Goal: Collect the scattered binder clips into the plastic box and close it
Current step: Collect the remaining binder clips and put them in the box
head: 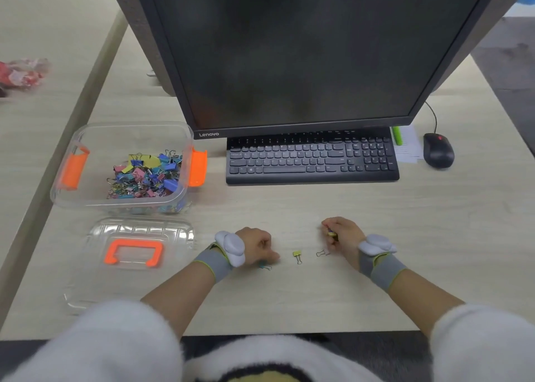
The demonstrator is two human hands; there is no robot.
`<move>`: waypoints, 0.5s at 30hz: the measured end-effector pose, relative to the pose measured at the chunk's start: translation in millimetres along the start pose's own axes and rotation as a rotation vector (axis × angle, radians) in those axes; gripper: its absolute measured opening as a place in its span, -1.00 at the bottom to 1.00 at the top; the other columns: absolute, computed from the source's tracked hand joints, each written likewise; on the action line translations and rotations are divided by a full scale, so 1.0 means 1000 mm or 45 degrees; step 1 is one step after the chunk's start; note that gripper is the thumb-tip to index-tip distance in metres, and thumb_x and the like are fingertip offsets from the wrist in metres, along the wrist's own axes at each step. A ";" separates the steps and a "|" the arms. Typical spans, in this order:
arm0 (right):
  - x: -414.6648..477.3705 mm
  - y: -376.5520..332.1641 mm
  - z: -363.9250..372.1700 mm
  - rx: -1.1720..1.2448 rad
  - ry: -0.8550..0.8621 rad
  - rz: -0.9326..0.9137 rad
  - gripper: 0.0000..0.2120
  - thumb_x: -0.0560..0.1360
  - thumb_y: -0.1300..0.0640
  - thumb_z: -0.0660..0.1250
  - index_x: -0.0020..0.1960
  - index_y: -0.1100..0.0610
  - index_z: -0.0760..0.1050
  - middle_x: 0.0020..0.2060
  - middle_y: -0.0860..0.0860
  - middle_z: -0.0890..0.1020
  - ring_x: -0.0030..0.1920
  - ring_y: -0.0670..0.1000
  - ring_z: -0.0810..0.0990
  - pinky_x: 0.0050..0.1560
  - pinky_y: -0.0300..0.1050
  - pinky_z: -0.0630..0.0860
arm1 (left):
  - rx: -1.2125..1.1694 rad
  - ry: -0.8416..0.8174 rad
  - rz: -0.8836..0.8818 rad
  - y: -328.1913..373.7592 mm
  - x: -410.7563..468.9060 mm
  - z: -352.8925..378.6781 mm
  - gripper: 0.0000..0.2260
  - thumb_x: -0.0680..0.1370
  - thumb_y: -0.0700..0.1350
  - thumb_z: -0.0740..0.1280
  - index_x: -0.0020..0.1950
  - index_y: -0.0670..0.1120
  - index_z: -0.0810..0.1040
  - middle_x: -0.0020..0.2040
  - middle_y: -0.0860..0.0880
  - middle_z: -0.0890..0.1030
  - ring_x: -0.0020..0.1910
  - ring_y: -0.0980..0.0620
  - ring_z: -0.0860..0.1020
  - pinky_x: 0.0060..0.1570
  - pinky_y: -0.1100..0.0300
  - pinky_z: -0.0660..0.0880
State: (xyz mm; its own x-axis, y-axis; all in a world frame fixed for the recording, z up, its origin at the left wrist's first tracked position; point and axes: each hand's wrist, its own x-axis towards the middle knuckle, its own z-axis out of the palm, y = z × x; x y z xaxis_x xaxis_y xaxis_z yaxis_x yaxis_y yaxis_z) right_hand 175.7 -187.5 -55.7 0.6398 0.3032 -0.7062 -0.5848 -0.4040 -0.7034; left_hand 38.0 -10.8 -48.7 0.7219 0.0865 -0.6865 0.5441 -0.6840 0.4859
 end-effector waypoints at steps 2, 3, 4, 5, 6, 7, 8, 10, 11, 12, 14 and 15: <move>-0.002 -0.002 -0.002 -0.164 -0.012 0.023 -0.81 0.58 0.30 0.09 -0.16 0.15 0.39 -0.46 0.05 0.29 -0.62 -0.09 0.27 -0.62 -0.41 0.15 | 0.150 -0.062 0.035 0.002 -0.001 0.000 -0.72 0.42 0.13 0.41 -0.16 -0.04 0.43 -0.17 0.00 0.50 -0.18 -0.02 0.44 -0.12 0.15 0.40; -0.001 -0.001 -0.006 -0.397 -0.037 -0.021 -0.82 0.58 0.27 0.09 -0.13 0.14 0.41 -0.45 0.04 0.32 -0.59 -0.10 0.32 -0.60 -0.36 0.19 | 0.217 -0.075 0.043 0.002 -0.001 0.001 -0.70 0.40 0.12 0.43 -0.08 -0.04 0.45 -0.12 -0.03 0.53 -0.17 -0.01 0.44 -0.12 0.17 0.40; -0.002 -0.002 -0.010 -0.708 -0.079 -0.095 -0.83 0.59 0.22 0.09 -0.08 0.12 0.44 -0.41 0.03 0.40 -0.50 -0.07 0.40 -0.54 -0.29 0.24 | 0.277 -0.085 0.045 0.002 -0.002 0.002 -0.68 0.39 0.09 0.44 0.01 -0.05 0.45 -0.07 -0.05 0.55 -0.16 -0.01 0.43 -0.13 0.18 0.39; -0.003 -0.002 -0.013 -0.996 -0.144 -0.167 -0.85 0.59 0.16 0.10 -0.01 0.11 0.45 -0.35 0.04 0.48 -0.39 -0.04 0.44 -0.45 -0.28 0.29 | 0.326 -0.101 0.042 0.003 -0.002 0.003 -0.66 0.40 0.04 0.43 0.07 -0.06 0.44 -0.04 -0.06 0.56 -0.15 -0.01 0.43 -0.15 0.19 0.37; -0.004 -0.002 -0.015 -1.188 -0.230 -0.203 -0.86 0.59 0.11 0.12 0.06 0.09 0.42 -0.28 0.05 0.55 -0.31 0.00 0.47 -0.36 -0.27 0.33 | 0.358 -0.112 0.038 0.003 -0.002 0.003 -0.66 0.42 0.00 0.42 0.12 -0.07 0.43 -0.01 -0.07 0.56 -0.15 -0.01 0.43 -0.16 0.19 0.36; -0.006 -0.002 -0.017 -1.291 -0.328 -0.211 -0.85 0.58 0.08 0.16 0.12 0.08 0.38 -0.23 0.07 0.59 -0.25 0.01 0.48 -0.29 -0.25 0.36 | 0.371 -0.114 0.034 0.003 -0.002 0.004 -0.67 0.44 -0.04 0.40 0.14 -0.07 0.43 0.03 -0.07 0.57 -0.14 -0.03 0.45 -0.16 0.20 0.35; -0.007 -0.001 -0.018 -1.369 -0.405 -0.215 -0.80 0.57 0.04 0.20 0.15 0.08 0.34 -0.24 0.07 0.59 -0.23 0.02 0.48 -0.25 -0.23 0.37 | 0.371 -0.108 0.031 0.003 -0.001 0.004 -0.70 0.45 -0.06 0.39 0.14 -0.08 0.45 0.07 -0.07 0.58 -0.10 -0.06 0.48 -0.15 0.19 0.35; -0.010 -0.002 -0.018 -1.558 -0.482 -0.234 -0.71 0.55 0.00 0.25 0.19 0.08 0.28 -0.34 -0.02 0.52 -0.26 0.01 0.44 -0.28 -0.23 0.34 | 0.348 -0.080 0.016 0.003 0.000 0.004 -0.74 0.46 -0.06 0.38 0.11 -0.08 0.48 0.11 -0.06 0.59 0.04 -0.09 0.54 -0.13 0.20 0.36; -0.009 -0.002 -0.019 -1.619 -0.491 -0.234 -0.71 0.55 0.00 0.25 0.18 0.08 0.26 -0.34 -0.04 0.50 -0.25 0.02 0.44 -0.26 -0.22 0.34 | 0.336 -0.066 0.007 0.002 0.001 0.005 -0.76 0.47 -0.07 0.38 0.10 -0.09 0.50 0.11 -0.06 0.59 0.07 -0.09 0.55 -0.12 0.21 0.36; -0.009 -0.002 -0.019 -1.664 -0.483 -0.224 -0.74 0.55 -0.01 0.24 0.13 0.06 0.25 -0.27 -0.04 0.54 -0.21 0.03 0.44 -0.20 -0.20 0.36 | 0.328 -0.058 -0.002 0.002 0.002 0.005 -0.76 0.47 -0.07 0.38 0.10 -0.09 0.51 0.11 -0.06 0.60 0.08 -0.08 0.55 -0.11 0.21 0.37; -0.007 -0.005 -0.019 -1.743 -0.435 -0.185 -0.80 0.55 -0.03 0.21 0.02 0.02 0.22 -0.03 0.05 0.59 -0.12 0.05 0.46 -0.09 -0.16 0.38 | 0.333 -0.050 -0.016 0.003 0.002 0.006 -0.76 0.47 -0.05 0.37 0.10 -0.09 0.51 0.12 -0.06 0.59 0.08 -0.08 0.55 -0.09 0.20 0.39; -0.007 -0.006 -0.019 -1.793 -0.413 -0.164 -0.81 0.56 -0.04 0.19 -0.01 0.02 0.21 0.03 0.09 0.58 -0.10 0.06 0.45 -0.08 -0.14 0.37 | 0.338 -0.043 -0.018 0.004 0.001 0.006 -0.75 0.47 -0.03 0.37 0.10 -0.09 0.51 0.12 -0.06 0.59 0.06 -0.08 0.54 -0.09 0.20 0.39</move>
State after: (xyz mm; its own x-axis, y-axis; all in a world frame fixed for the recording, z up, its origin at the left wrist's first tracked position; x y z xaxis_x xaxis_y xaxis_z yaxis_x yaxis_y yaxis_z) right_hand 184.0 -203.5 -44.7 0.3988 0.5031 -0.7667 0.5545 -0.7982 -0.2354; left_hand 38.6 -17.9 -50.6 0.6979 0.0759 -0.7121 0.4193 -0.8494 0.3204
